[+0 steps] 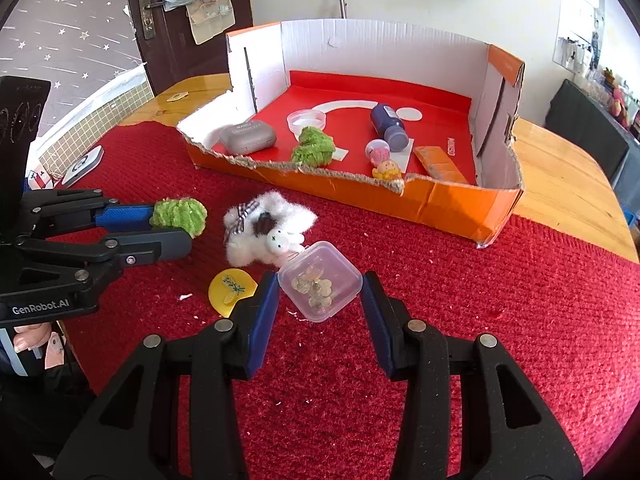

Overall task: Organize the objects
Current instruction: 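Carry the green plush with the left tool toward the box while the right tool carries the container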

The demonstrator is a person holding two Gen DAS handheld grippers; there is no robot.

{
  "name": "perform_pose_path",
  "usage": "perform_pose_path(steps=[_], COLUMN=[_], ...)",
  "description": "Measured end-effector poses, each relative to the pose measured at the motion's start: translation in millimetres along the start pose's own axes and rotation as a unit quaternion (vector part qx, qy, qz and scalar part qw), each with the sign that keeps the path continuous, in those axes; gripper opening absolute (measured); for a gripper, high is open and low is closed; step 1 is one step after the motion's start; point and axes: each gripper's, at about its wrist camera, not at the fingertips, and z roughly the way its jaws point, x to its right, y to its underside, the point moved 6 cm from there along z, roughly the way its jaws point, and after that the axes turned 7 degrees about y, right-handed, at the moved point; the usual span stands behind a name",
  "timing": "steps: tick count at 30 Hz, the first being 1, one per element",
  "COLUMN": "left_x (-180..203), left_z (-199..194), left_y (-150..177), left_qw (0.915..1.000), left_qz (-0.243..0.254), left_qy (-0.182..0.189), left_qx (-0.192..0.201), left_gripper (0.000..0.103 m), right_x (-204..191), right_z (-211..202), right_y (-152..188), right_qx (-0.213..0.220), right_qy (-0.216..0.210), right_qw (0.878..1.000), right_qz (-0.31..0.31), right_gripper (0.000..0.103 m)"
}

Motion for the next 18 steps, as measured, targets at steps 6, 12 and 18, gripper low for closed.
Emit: perform_pose_path(steps=[6, 12, 18], left_x=[-1.5, -10.4, -19.4], left_z=[-14.7, -12.7, 13.1], left_y=[-22.9, -64.3, -105.2], left_qw=[0.9998, 0.9996, 0.9999], left_qz=[0.001, -0.004, 0.001], left_qy=[0.002, 0.013, 0.009], left_qx=[0.021, 0.026, 0.011], left_gripper=[0.031, 0.031, 0.031], right_x=[1.7, 21.1, 42.6], right_z=[-21.5, -27.4, -12.5], right_y=[-22.5, -59.6, -104.0], right_qx=[0.023, 0.038, 0.033], right_qy=[-0.001, 0.017, 0.056], right_qw=[1.0, 0.999, 0.997], right_qz=[-0.007, 0.015, 0.035], right_gripper=[0.041, 0.041, 0.041])
